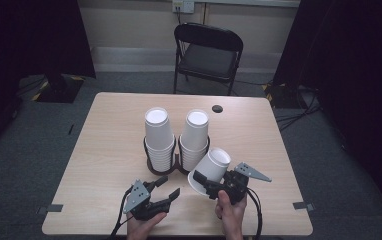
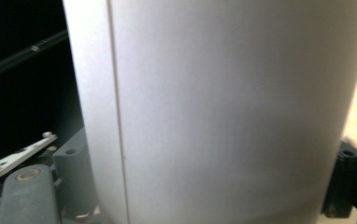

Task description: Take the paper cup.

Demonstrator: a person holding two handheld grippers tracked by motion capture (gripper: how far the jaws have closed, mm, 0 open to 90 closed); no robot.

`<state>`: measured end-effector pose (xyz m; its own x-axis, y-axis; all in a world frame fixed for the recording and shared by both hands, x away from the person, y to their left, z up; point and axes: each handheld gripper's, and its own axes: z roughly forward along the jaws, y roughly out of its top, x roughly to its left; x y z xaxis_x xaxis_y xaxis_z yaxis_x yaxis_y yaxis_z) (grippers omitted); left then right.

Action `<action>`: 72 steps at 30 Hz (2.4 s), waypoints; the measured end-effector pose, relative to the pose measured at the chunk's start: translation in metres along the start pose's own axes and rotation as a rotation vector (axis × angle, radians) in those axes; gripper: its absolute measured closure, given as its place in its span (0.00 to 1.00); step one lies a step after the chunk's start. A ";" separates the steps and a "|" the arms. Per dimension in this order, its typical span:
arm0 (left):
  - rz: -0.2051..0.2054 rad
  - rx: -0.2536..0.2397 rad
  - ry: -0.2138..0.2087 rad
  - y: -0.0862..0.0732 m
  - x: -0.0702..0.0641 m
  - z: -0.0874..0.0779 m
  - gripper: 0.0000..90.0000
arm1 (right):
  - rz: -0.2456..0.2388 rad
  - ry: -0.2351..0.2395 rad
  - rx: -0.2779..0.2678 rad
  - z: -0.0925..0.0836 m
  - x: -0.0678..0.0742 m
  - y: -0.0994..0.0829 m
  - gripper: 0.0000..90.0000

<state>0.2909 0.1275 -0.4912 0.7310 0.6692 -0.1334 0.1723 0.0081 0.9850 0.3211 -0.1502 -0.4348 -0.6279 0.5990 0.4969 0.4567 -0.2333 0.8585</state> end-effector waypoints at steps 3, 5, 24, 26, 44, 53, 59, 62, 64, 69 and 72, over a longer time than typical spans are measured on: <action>0.006 -0.024 -0.033 0.001 0.000 0.003 0.43 | 0.019 0.010 0.011 0.001 0.002 -0.003 0.17; 0.013 -0.040 -0.045 0.002 0.000 0.005 0.43 | 0.041 0.035 0.015 0.001 0.002 -0.005 0.17; 0.084 -0.148 -0.039 0.001 -0.012 0.032 0.57 | 0.062 0.069 0.070 0.016 0.017 -0.017 0.16; 0.082 -0.152 -0.044 0.001 -0.015 0.035 0.58 | 0.069 0.075 0.071 0.018 0.018 -0.017 0.16; 0.135 -0.099 0.025 0.007 -0.018 0.029 0.90 | 0.111 0.106 0.100 0.025 0.016 -0.022 0.12; 0.116 -0.063 -0.019 0.003 -0.014 0.025 0.93 | 0.083 0.064 0.055 0.021 0.013 -0.020 0.12; 0.095 -0.026 -0.074 0.002 -0.011 0.025 0.93 | 0.070 0.045 0.022 0.015 0.009 -0.017 0.12; 0.091 -0.012 -0.090 0.003 -0.010 0.026 0.93 | 0.061 0.043 0.014 0.014 0.007 -0.017 0.12; 0.096 -0.005 -0.094 0.003 -0.010 0.025 0.93 | 0.060 0.036 0.007 0.013 0.007 -0.016 0.14; 0.098 0.006 -0.100 0.003 -0.009 0.023 0.93 | 0.044 0.034 0.003 0.011 0.006 -0.015 0.13; 0.098 0.022 -0.109 0.004 -0.007 0.022 0.93 | 0.029 0.026 -0.008 0.010 0.007 -0.015 0.15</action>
<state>0.3003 0.1064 -0.4891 0.8124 0.5810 -0.0486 0.1095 -0.0703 0.9915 0.3165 -0.1346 -0.4456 -0.6309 0.5716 0.5247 0.4698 -0.2569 0.8446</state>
